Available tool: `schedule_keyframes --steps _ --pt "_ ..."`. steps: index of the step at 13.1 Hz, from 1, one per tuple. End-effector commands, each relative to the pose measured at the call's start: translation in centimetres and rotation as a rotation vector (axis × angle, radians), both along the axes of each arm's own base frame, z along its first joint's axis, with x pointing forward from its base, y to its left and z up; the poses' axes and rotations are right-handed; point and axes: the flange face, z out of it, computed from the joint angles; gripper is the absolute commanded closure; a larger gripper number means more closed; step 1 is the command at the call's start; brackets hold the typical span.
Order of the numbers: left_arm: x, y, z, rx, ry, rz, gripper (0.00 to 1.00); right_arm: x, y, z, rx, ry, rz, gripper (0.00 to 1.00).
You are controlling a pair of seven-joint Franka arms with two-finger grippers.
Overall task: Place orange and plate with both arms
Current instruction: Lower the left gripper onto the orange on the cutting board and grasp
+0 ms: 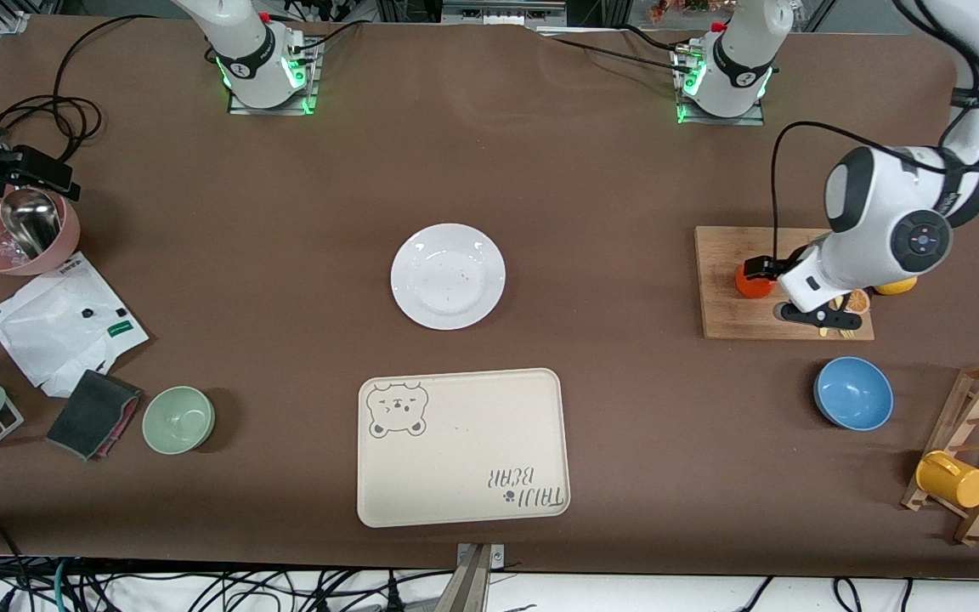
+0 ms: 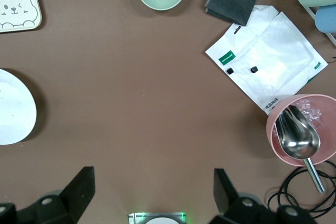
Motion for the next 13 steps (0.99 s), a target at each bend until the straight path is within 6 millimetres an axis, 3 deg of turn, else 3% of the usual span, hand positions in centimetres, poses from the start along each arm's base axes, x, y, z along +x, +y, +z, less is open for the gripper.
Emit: schedule_keyframes --steps 1,8,9,10,12,13 --pt "-0.8 0.0 -3.1 0.068 0.004 -0.064 0.0 -0.1 0.2 0.5 0.001 -0.005 -0.01 0.0" --pt "-2.5 -0.1 -7.3 0.069 -0.009 -0.08 0.01 -0.1 0.1 0.5 0.001 -0.005 -0.012 0.0" --pt "-2.6 -0.2 -7.3 0.069 -0.008 -0.083 0.22 -0.1 0.1 0.6 0.001 -0.007 -0.012 0.0" --pt "-2.7 -0.3 -7.3 0.069 0.0 -0.084 0.54 -0.1 0.1 0.5 0.001 -0.005 -0.012 0.0" --pt "-2.8 -0.3 -7.4 0.07 0.009 -0.087 0.76 -0.1 0.1 0.5 0.001 -0.005 -0.012 0.0" --pt "-2.7 -0.4 -7.0 0.072 0.017 -0.089 0.77 -0.1 0.1 0.5 0.001 -0.005 -0.012 0.0"
